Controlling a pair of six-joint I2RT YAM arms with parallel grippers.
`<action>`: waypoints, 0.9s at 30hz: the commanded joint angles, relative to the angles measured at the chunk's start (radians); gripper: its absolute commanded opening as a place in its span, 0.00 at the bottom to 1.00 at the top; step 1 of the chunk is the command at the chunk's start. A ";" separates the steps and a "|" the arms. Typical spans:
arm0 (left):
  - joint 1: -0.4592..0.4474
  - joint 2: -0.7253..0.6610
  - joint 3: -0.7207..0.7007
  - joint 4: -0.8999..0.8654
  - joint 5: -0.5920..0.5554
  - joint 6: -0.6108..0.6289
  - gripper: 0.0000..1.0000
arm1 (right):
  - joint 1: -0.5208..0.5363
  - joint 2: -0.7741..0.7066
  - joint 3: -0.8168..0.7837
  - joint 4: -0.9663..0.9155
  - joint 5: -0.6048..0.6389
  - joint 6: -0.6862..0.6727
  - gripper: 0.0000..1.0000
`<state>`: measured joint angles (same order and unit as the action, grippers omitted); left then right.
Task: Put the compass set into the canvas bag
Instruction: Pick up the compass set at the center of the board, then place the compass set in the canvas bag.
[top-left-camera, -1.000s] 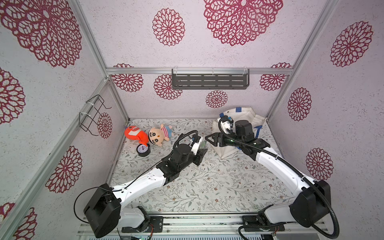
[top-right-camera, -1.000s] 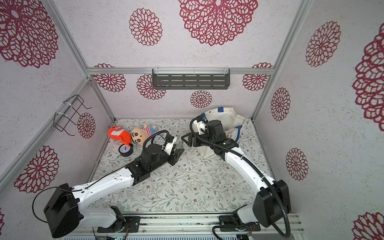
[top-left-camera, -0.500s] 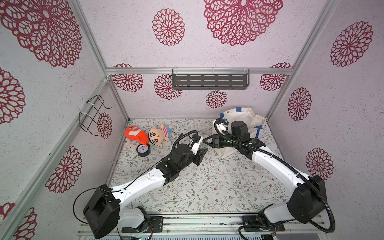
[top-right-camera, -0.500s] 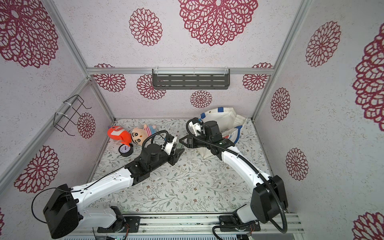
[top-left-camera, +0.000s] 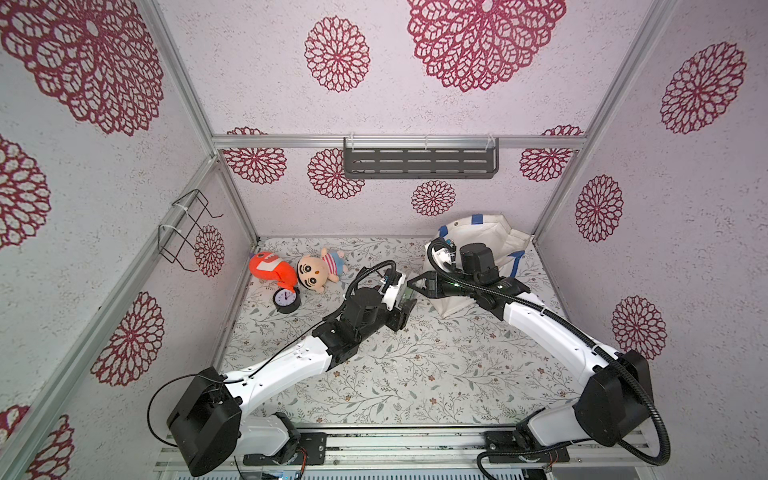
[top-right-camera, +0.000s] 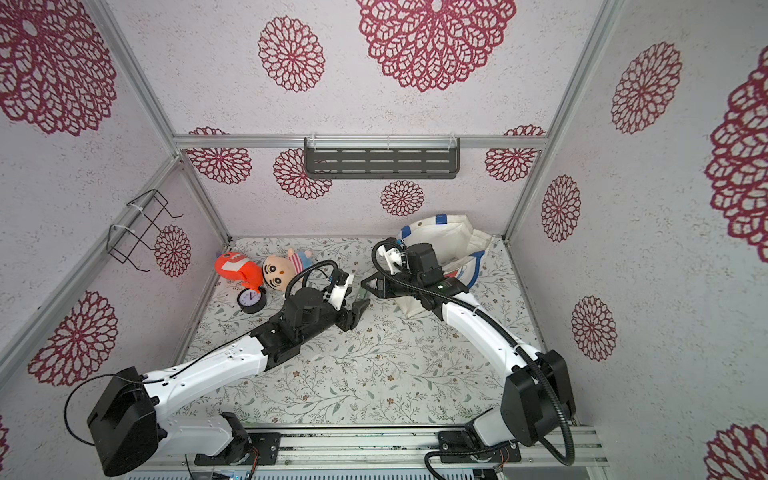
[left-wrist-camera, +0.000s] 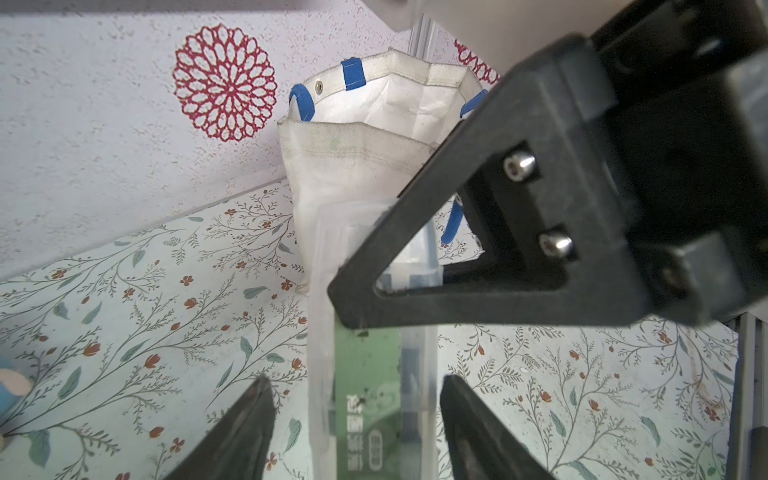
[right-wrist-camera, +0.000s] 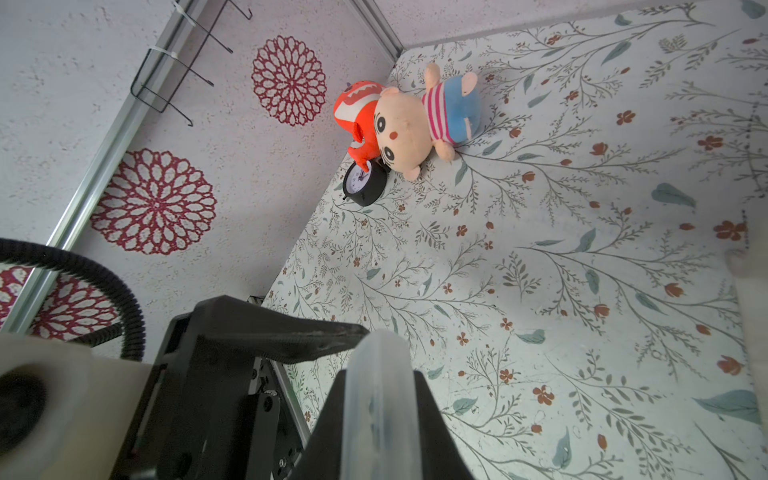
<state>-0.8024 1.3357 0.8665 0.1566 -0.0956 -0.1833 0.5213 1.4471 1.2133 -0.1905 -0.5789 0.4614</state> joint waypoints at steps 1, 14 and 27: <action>0.001 0.004 0.012 -0.019 -0.019 0.003 0.78 | 0.003 -0.033 0.041 -0.014 0.058 -0.038 0.04; 0.004 -0.106 -0.132 0.001 -0.022 -0.048 0.85 | -0.071 -0.084 0.119 -0.131 0.182 -0.120 0.00; 0.064 -0.165 -0.234 0.047 0.047 -0.114 0.85 | -0.289 -0.023 0.428 -0.269 0.379 -0.214 0.00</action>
<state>-0.7506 1.1969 0.6464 0.1699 -0.0692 -0.2844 0.2626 1.4082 1.5574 -0.4358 -0.3058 0.3054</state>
